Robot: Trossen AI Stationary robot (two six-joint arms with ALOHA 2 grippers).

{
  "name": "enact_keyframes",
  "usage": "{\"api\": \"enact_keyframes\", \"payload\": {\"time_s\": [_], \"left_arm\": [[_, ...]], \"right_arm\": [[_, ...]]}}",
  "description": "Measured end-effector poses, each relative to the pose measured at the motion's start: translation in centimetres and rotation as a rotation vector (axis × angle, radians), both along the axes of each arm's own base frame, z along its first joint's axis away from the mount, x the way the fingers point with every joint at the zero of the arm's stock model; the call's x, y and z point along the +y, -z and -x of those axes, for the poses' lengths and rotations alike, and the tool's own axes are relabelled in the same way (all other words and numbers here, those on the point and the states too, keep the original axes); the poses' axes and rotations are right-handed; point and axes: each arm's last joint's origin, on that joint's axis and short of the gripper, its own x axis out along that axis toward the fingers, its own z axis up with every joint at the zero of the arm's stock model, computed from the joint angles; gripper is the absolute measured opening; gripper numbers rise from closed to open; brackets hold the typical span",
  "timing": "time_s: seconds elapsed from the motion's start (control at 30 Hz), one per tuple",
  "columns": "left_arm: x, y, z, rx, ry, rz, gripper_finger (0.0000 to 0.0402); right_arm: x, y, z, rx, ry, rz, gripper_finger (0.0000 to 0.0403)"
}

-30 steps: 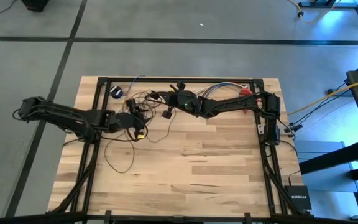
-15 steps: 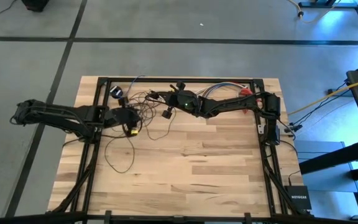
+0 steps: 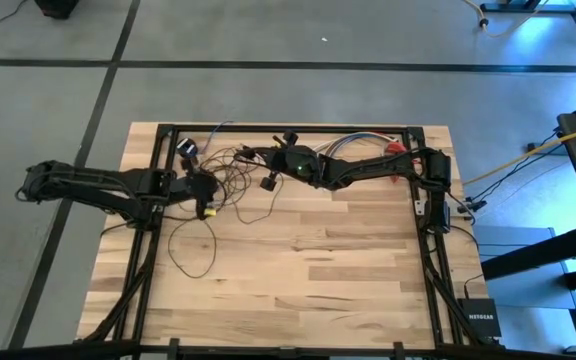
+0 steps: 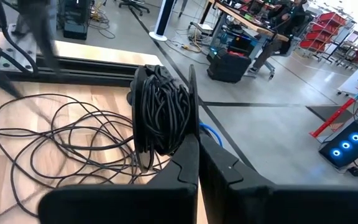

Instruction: Coiling cords

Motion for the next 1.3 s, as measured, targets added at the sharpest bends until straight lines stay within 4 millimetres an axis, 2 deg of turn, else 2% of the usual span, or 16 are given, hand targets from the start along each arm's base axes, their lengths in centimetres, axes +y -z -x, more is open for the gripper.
{"api": "enact_keyframes", "payload": {"time_s": [0.07, 0.2, 0.37, 0.5, 0.6, 0.73, 0.9, 1.03, 1.13, 1.3], "left_arm": [[0.2, -0.3, 0.0, -0.021, -0.047, -0.034, 0.0168], [0.3, -0.9, -0.1, -0.031, -0.025, 0.001, 0.0168], [-1.1, -2.9, -0.8, -0.088, 0.249, 0.211, 0.0168], [-1.5, -4.3, -1.2, -0.134, 0.304, 0.15, 0.0168], [-1.0, -4.8, -1.0, -0.133, 0.166, 0.018, 0.0168], [0.0, -4.4, 0.0, -0.064, -0.051, -0.108, 0.0168], [0.5, -3.6, 1.2, 0.019, -0.16, -0.051, 0.0168], [0.3, -3.5, 0.8, 0.015, -0.07, 0.018, 0.0168], [0.1, -3.3, -0.4, -0.078, 0.032, 0.024, 0.0168], [0.1, -0.5, -2.1, -0.247, 0.136, -0.028, 0.0168]], "right_arm": [[0.0, 0.0, 0.0, 0.0, 0.0, 0.0, 0.0005], [0.0, 0.0, 0.0, 0.002, -0.001, 0.003, 0.0005], [0.0, 0.0, 0.0, 0.009, -0.004, 0.015, 0.0005], [0.0, 0.0, 0.0, 0.012, -0.005, 0.02, 0.0005], [0.1, 0.0, 0.0, 0.017, -0.006, 0.019, 0.0005], [0.1, 0.1, 0.0, 0.018, -0.006, 0.019, 0.0005], [0.0, 0.1, 0.0, 0.024, -0.006, 0.018, 0.0005], [0.0, 0.1, 0.0, 0.021, -0.006, 0.019, 0.0005], [0.0, 0.1, 0.0, 0.019, -0.006, 0.019, 0.0005], [0.0, 0.1, 0.0, 0.019, -0.006, 0.019, 0.0005]]}}
